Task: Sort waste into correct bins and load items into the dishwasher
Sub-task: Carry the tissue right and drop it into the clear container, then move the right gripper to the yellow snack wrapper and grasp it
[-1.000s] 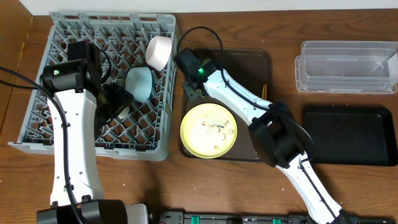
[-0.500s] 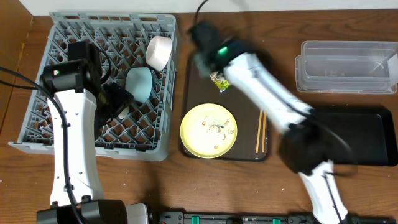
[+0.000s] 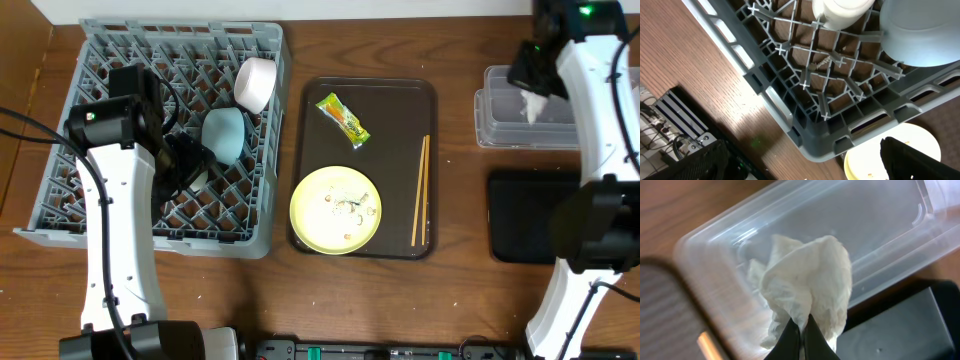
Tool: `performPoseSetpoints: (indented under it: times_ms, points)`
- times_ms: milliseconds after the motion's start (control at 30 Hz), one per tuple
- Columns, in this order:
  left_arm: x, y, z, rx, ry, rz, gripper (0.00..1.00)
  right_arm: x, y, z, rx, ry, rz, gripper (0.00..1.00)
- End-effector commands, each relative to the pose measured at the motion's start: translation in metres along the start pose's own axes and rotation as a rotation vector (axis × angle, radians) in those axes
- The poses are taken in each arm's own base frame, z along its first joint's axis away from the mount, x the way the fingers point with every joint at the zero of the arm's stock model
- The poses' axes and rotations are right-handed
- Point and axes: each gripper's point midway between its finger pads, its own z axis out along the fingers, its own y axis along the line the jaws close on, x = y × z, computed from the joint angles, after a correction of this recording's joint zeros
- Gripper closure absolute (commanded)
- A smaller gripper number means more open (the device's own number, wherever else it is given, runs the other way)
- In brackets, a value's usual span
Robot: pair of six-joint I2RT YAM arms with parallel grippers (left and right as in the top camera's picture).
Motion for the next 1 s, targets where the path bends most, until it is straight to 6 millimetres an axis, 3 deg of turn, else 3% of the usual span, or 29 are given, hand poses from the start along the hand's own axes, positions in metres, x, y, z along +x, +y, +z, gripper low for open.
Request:
performPoseSetpoints:
  times_ms: [0, 67, 133, 167, 233, 333, 400, 500, 533, 567, 600, 667, 767, 800, 833, 867, 967]
  points:
    - [-0.005, 0.001, -0.005, 0.003, -0.023, 0.0, 0.02, 0.002, -0.029, 0.035, 0.037, 0.049, 0.112, 0.8]
    - [-0.005, 0.001, -0.005, 0.003, -0.022, 0.0, 0.02, 0.002, -0.04, 0.047, 0.049, 0.058, 0.132, 0.44]
    - [-0.005, 0.001, -0.005, 0.003, -0.022, 0.0, 0.02, 0.004, -0.049, 0.05, 0.057, 0.075, 0.135, 0.19]
    - [-0.005, 0.001, -0.005, 0.003, -0.023, 0.0, 0.02, 0.006, -0.046, 0.047, 0.015, 0.096, 0.083, 0.14]
    - [-0.005, 0.001, -0.005, 0.003, -0.023, 0.0, 0.02, 0.005, -0.038, 0.037, -0.044, 0.095, 0.046, 0.18]
    - [-0.005, 0.001, -0.005, 0.003, -0.022, 0.0, 0.02, -0.004, -0.022, -0.005, -0.144, 0.009, 0.019, 0.16]
    - [-0.005, 0.001, -0.005, 0.003, -0.022, 0.0, 0.02, -0.004, 0.011, -0.051, -0.319, -0.069, -0.096, 0.16]
    - [-0.005, 0.001, -0.005, 0.003, -0.023, 0.0, 0.02, 0.021, 0.086, -0.133, -0.629, -0.201, -0.372, 0.14]
    - [-0.005, 0.001, -0.005, 0.003, -0.023, 0.0, 0.02, 0.038, 0.114, -0.151, -0.677, -0.247, -0.489, 0.13]
    - [-0.005, 0.001, -0.005, 0.003, -0.023, 0.0, 0.02, 0.046, 0.126, -0.157, -0.693, -0.264, -0.548, 0.13]
    - [-0.005, 0.001, -0.005, 0.003, -0.023, 0.0, 0.02, 0.075, 0.158, -0.164, -0.727, -0.279, -0.701, 0.13]
    - [-0.005, 0.001, -0.005, 0.003, -0.023, 0.0, 0.02, 0.11, 0.189, -0.162, -0.754, -0.272, -0.855, 0.08]
    - [-0.005, 0.001, -0.005, 0.003, -0.023, 0.0, 0.02, 0.17, 0.248, -0.14, -0.781, -0.262, -1.091, 0.01]
    - [-0.005, 0.001, -0.005, 0.003, -0.023, 0.0, 0.02, 0.187, 0.272, -0.113, -0.708, -0.283, -1.143, 0.01]
    - [-0.005, 0.001, -0.005, 0.003, -0.022, 0.0, 0.02, 0.191, 0.28, -0.101, -0.664, -0.293, -1.155, 0.03]
    - [-0.005, 0.001, -0.005, 0.003, -0.023, 0.0, 0.02, 0.198, 0.293, -0.071, -0.558, -0.314, -1.151, 0.05]
    - [-0.005, 0.001, -0.005, 0.003, -0.023, 0.0, 0.02, 0.227, 0.313, -0.019, -0.47, -0.29, -1.179, 0.01]
